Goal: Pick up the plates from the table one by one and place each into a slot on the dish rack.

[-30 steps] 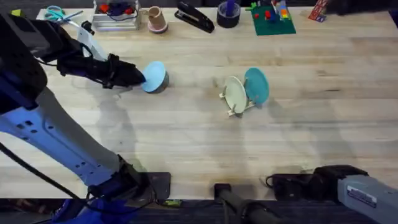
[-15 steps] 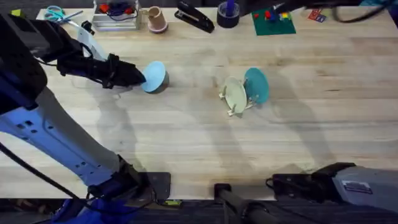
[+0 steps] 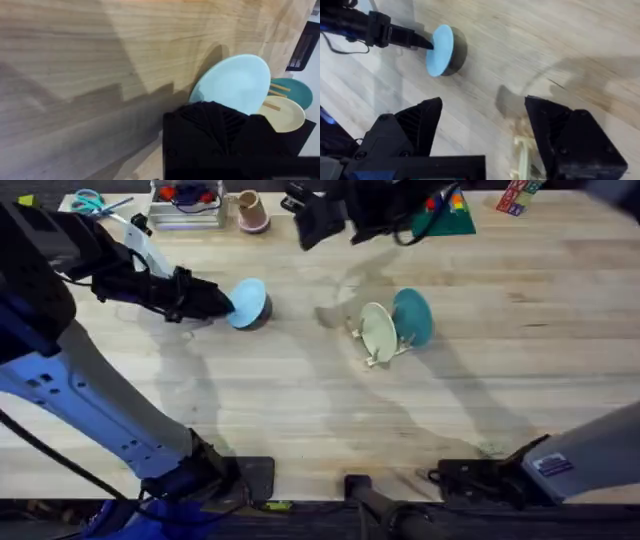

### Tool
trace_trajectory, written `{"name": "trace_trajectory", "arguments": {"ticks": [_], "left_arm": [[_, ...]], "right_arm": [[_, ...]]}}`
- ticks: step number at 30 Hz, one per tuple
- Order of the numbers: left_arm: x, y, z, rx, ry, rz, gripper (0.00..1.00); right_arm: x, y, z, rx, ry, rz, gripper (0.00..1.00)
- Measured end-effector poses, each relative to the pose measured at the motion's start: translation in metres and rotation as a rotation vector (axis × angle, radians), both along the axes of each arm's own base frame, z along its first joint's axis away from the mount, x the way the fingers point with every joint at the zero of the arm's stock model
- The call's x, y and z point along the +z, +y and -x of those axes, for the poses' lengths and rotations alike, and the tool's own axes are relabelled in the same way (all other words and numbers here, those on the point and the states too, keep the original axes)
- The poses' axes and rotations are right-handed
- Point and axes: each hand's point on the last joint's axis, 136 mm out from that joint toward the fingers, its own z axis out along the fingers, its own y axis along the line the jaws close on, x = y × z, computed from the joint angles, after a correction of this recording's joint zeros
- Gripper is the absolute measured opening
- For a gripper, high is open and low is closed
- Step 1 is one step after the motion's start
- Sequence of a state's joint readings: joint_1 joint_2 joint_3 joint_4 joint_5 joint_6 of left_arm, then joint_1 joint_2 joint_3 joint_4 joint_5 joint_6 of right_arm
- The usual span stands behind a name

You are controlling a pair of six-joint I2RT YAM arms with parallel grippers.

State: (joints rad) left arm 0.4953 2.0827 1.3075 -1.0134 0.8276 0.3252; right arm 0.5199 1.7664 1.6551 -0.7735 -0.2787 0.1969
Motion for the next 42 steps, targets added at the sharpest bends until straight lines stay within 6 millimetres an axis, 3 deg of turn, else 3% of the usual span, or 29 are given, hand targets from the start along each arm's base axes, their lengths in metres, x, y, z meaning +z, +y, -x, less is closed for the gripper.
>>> {"name": "trace_trajectory", "arguments": {"ticks": [9,21,28,42], "left_arm": [[0.0,0.0,0.0,0.0,0.001,0.0,0.041],[0.0,0.0,0.0,0.0,0.001,0.0,0.041],[0.0,0.0,0.0,0.0,0.001,0.0,0.041],[0.0,0.0,0.0,0.0,0.0,0.0,0.041]], "right_arm": [[-0.051,0.046,-0.005,-0.014,0.089,-0.016,0.995],[-0.092,0.101,0.001,-0.056,0.212,-0.115,0.994],[-0.104,0.122,0.002,-0.088,0.311,-0.206,0.993],[-0.106,0.141,0.002,-0.156,0.447,-0.326,0.992]]}}
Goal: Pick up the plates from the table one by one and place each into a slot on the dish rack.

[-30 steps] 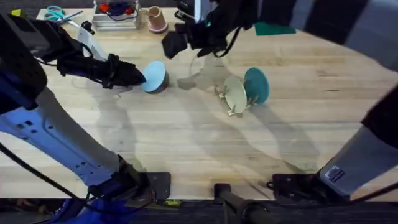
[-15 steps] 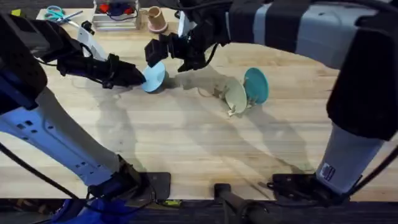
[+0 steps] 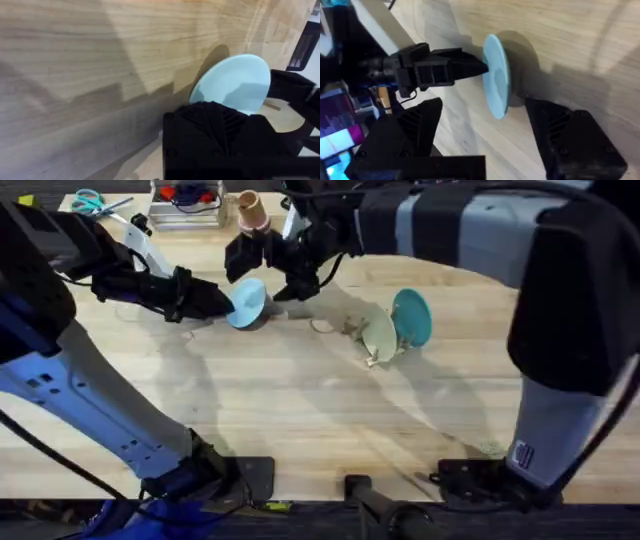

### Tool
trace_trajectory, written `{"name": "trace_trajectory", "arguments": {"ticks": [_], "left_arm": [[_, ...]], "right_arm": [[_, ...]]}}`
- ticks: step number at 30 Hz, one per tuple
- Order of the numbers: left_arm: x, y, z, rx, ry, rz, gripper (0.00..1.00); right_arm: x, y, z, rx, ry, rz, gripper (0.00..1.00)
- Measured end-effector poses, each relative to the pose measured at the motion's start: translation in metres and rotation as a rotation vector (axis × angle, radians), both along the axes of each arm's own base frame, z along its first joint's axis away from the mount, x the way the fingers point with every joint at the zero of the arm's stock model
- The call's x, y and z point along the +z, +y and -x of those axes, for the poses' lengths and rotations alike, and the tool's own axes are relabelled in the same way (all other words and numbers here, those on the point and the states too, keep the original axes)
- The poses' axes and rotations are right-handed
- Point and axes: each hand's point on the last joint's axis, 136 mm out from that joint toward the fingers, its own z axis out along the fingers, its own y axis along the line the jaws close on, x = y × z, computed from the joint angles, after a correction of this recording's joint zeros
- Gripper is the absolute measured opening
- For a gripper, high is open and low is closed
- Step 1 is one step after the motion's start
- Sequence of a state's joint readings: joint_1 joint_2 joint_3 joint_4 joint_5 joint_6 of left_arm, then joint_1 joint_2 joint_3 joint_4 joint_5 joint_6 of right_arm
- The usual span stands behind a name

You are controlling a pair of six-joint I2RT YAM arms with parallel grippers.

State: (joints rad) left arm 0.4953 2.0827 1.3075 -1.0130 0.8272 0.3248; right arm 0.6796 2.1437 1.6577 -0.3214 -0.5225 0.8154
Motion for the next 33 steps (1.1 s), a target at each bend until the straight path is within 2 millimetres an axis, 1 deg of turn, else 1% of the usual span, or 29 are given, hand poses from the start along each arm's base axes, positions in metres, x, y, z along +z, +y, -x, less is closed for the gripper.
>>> {"name": "trace_trajectory", "arguments": {"ticks": [4,6,20,27,33], "left_arm": [[0.0,0.0,0.0,0.0,0.0,0.0,0.041],[0.0,0.0,0.0,0.0,0.0,0.0,0.041],[0.0,0.0,0.0,0.0,0.0,0.0,0.04],[0.0,0.0,0.0,0.002,0.001,0.0,0.04],[0.0,0.0,0.0,0.002,0.002,0.0,0.04]], "right_arm": [[-0.016,0.002,0.003,-0.001,0.049,0.004,0.991],[-0.018,0.003,0.004,-0.001,0.06,0.005,0.992],[-0.017,0.005,0.006,-0.011,0.08,-0.003,0.994],[-0.011,0.009,0.0,-0.012,0.047,-0.033,0.993],[-0.01,0.011,-0.001,-0.014,0.043,-0.039,0.993]]}}
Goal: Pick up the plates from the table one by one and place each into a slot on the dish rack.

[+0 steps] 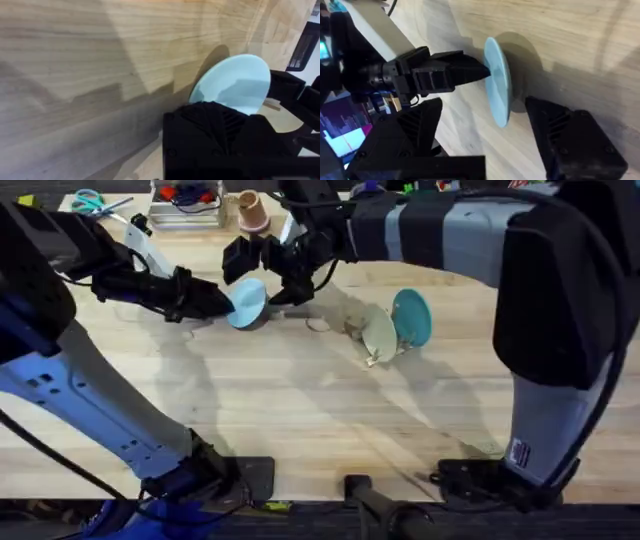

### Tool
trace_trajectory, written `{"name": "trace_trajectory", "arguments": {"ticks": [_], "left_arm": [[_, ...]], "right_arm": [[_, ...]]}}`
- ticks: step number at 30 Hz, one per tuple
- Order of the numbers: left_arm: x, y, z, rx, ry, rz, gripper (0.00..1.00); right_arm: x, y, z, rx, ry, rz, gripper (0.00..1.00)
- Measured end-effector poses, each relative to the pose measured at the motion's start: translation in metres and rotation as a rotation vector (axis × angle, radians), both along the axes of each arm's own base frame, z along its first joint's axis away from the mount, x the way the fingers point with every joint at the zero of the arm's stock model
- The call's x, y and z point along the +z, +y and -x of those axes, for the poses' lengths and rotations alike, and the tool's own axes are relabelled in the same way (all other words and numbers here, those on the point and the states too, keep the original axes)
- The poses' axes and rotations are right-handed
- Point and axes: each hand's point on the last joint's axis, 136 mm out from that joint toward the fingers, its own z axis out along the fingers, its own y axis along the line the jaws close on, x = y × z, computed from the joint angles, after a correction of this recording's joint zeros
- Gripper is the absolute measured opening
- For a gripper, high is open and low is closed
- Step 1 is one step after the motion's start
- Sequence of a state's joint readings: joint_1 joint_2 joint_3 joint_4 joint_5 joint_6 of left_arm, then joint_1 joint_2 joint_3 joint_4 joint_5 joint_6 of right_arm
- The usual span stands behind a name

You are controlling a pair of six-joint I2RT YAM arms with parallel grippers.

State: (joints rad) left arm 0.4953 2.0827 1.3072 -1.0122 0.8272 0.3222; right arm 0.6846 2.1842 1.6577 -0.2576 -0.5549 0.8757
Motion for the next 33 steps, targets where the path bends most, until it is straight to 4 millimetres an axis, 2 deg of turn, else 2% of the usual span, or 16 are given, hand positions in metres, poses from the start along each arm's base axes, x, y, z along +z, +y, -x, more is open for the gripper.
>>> {"name": "trace_trajectory", "arguments": {"ticks": [3,8,16,18,21,22,24,25,27,33], "left_arm": [[0.0,0.0,0.0,0.0,0.0,0.0,0.041],[0.0,0.0,0.0,0.0,0.0,0.0,0.04],[0.0,0.0,0.0,0.0,0.0,-0.001,0.041],[0.0,0.0,0.0,0.0,0.0,-0.001,0.041],[0.0,0.0,0.0,0.0,0.0,0.0,0.04],[0.0,0.0,0.0,0.0,0.0,0.0,0.04],[0.0,0.0,0.0,0.001,-0.001,0.0,0.04],[0.001,0.001,-0.001,0.002,-0.002,-0.001,0.041],[0.001,0.001,-0.001,0.002,-0.003,-0.002,0.041],[0.001,0.001,-0.001,0.002,-0.003,-0.002,0.041]], "right_arm": [[-0.004,0.003,-0.002,0.002,-0.004,-0.004,0.993],[-0.024,0.006,0.003,0.013,0.025,0.011,0.993],[-0.022,0.011,0.004,0.021,0.016,0.0,0.975],[-0.022,0.012,0.006,0.023,0.019,0.0,0.886],[-0.023,0.012,0.007,0.024,0.021,0.002,0.606],[-0.023,0.013,0.007,0.024,0.021,0.001,0.487],[-0.025,0.011,0.007,0.02,0.027,0.011,0.183],[-0.026,0.009,0.005,0.012,0.031,0.016,0.069],[-0.028,0.008,0.004,0.008,0.03,0.019,0.035],[-0.028,0.008,0.004,0.008,0.031,0.019,0.029]]}}
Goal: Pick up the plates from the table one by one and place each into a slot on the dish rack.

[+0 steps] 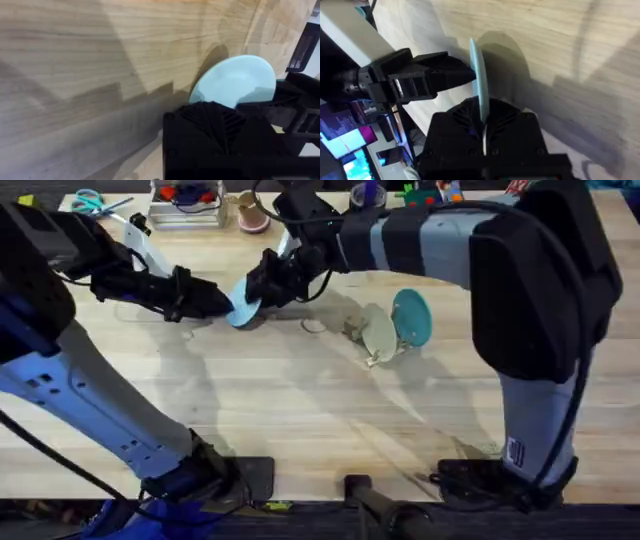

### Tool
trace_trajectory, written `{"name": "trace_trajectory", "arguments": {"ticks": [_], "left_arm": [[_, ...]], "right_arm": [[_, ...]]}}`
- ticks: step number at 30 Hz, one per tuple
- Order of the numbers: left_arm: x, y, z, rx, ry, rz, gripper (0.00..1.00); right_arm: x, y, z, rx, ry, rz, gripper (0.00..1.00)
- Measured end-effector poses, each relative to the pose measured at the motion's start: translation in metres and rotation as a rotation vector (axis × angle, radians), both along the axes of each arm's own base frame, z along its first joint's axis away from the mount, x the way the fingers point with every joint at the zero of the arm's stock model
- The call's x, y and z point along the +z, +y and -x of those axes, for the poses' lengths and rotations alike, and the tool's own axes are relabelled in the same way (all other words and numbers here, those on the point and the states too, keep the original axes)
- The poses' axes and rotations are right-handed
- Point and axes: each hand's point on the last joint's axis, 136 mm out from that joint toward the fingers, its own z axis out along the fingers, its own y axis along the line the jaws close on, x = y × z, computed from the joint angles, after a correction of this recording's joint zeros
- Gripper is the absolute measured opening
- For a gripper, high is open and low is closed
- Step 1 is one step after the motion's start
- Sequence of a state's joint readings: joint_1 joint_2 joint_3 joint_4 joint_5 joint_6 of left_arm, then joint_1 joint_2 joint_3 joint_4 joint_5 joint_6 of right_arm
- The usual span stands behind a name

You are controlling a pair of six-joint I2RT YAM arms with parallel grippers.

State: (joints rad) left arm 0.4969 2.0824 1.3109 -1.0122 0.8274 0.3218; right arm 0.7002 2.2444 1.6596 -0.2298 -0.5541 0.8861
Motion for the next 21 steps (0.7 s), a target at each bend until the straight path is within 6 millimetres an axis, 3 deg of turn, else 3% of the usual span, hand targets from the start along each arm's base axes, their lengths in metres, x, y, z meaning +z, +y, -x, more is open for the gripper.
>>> {"name": "trace_trajectory", "arguments": {"ticks": [15,21], "left_arm": [[0.006,-0.003,0.011,-0.058,0.061,0.017,0.041],[0.027,0.0,0.003,-0.103,0.012,-0.001,0.041]], "right_arm": [[0.001,-0.001,0.011,0.067,0.024,-0.017,0.029],[0.007,-0.003,0.013,0.138,-0.003,-0.063,0.029]]}}
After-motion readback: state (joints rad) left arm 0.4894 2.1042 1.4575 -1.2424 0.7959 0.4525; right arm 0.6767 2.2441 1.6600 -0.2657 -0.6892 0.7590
